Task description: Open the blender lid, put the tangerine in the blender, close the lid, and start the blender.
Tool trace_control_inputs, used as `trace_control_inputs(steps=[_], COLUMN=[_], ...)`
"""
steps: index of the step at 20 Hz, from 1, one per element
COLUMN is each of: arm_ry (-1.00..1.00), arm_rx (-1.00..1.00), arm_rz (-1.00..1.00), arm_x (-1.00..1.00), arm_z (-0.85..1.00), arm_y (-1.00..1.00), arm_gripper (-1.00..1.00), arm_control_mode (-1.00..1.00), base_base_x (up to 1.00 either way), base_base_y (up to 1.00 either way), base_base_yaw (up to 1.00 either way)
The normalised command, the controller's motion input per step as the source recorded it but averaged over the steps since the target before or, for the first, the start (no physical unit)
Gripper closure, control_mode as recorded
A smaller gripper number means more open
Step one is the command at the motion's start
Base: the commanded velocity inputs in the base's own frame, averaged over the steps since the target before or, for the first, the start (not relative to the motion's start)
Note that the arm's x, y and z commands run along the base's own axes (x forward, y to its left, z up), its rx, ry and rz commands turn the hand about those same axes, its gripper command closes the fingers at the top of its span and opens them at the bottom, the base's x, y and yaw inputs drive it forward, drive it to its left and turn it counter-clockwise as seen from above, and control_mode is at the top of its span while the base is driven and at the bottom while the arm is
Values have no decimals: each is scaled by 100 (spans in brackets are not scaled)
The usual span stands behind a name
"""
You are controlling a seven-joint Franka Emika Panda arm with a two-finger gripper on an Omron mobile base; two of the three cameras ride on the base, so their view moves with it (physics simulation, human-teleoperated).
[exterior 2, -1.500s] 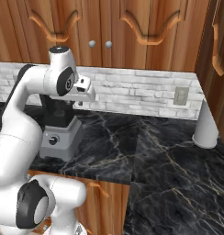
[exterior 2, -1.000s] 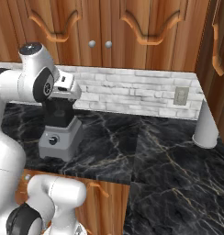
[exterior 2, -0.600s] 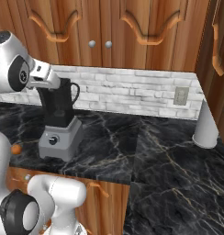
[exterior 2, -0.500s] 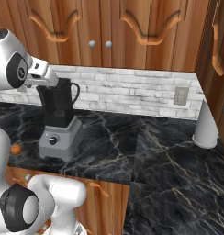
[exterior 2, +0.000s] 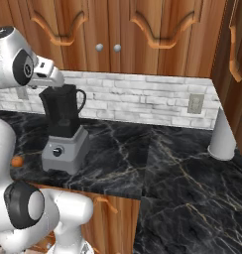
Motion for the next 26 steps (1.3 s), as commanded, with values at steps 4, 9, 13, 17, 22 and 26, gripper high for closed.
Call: trace_control_inputs(steps=[4, 9, 13, 17, 22, 26], arm_ry=[0, 0, 0, 0, 0, 0], arm_rx=[0, 0, 0, 0, 0, 0], arm_rz=[0, 0, 0, 0, 0, 0], arm_x=[47, 40, 41, 34, 27, 30], arm_z=[-1, -12, -30, -28, -7, -3], arm_y=[1, 6, 2, 0, 0, 3], arm_gripper=[-100, -100, -100, -100, -100, -100], arm_control_mode=[-100, -100, -100, -100, -100, -100], base_base_x=[0, 0, 0, 0, 0, 0], base_base_y=[0, 0, 0, 0, 0, 0], base_base_yaw=[0, 0, 0, 0, 0, 0])
